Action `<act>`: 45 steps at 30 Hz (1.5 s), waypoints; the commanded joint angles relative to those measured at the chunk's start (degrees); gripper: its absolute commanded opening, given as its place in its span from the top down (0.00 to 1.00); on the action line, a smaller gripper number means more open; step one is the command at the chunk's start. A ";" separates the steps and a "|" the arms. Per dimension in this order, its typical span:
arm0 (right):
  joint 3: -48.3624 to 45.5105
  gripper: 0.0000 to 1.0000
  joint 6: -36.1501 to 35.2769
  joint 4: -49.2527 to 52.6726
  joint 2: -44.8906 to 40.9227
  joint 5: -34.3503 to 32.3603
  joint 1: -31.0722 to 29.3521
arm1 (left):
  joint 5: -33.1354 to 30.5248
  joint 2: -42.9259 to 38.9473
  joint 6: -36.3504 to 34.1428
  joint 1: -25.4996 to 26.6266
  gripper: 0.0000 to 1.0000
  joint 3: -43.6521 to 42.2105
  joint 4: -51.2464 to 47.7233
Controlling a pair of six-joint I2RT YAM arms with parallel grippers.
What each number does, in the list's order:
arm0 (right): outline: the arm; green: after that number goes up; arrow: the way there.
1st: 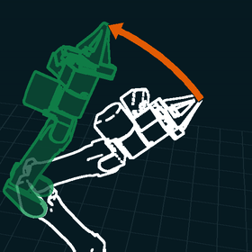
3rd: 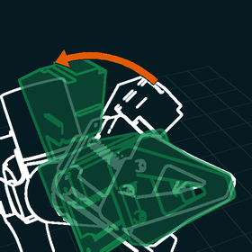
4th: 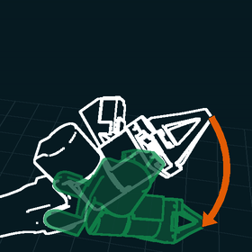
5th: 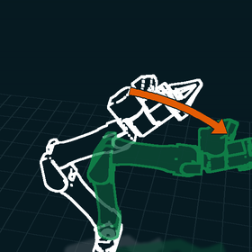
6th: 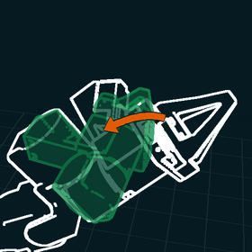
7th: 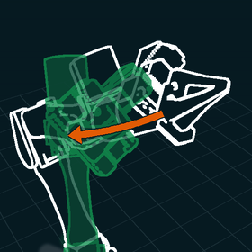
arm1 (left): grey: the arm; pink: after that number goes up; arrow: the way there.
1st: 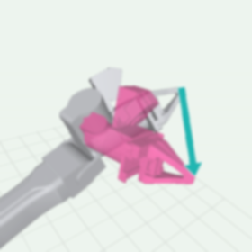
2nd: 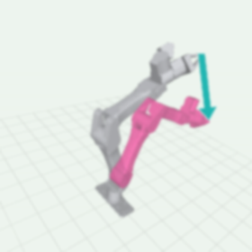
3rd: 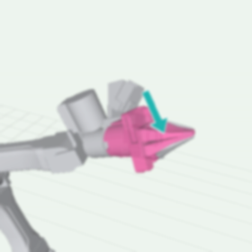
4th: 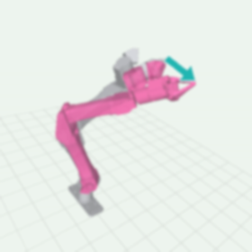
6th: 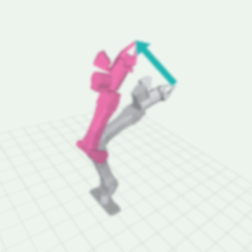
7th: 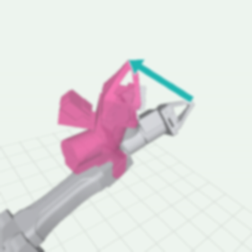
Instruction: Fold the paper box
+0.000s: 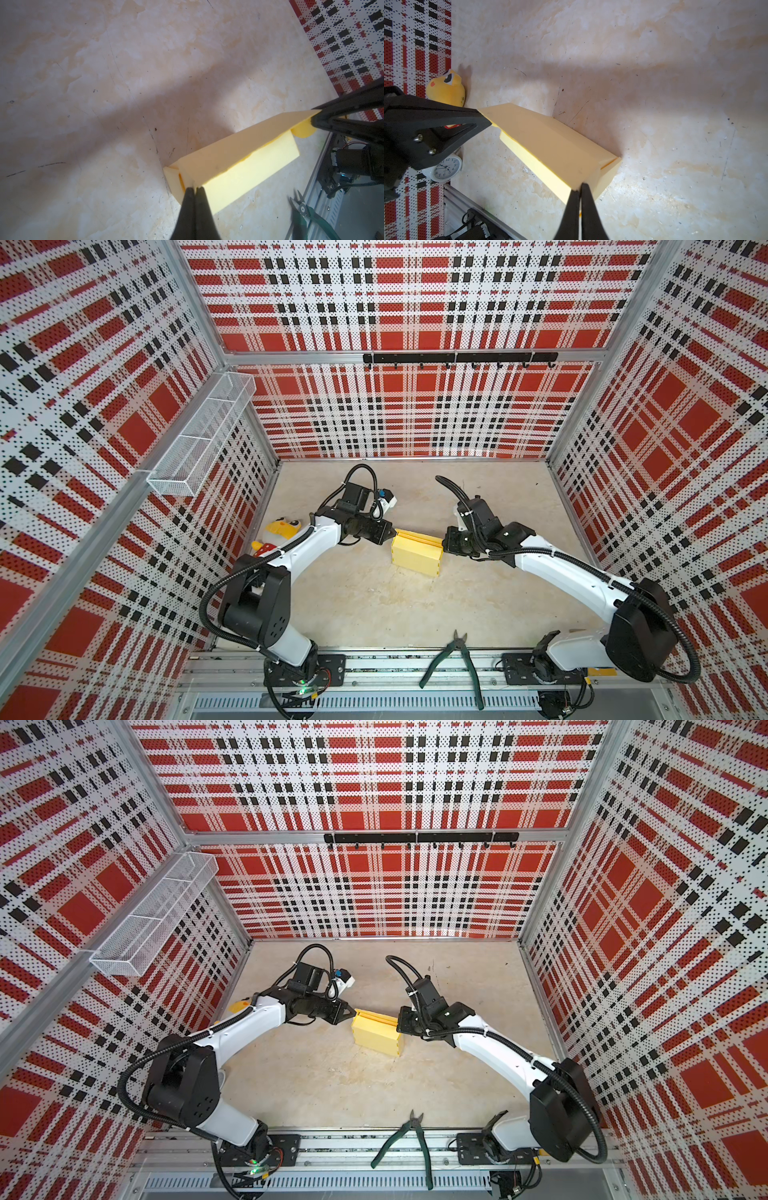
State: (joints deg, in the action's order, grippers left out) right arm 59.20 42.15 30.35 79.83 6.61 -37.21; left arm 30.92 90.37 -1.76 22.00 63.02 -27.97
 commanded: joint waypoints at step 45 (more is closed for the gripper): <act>-14.84 0.97 1.06 -23.08 -6.00 -21.74 -11.37 | -0.35 -1.42 -0.66 0.84 1.00 -4.84 2.20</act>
State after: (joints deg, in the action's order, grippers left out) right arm 45.87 41.69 13.45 74.81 -12.56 -47.22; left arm 30.00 89.32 -1.91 22.00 60.12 -23.99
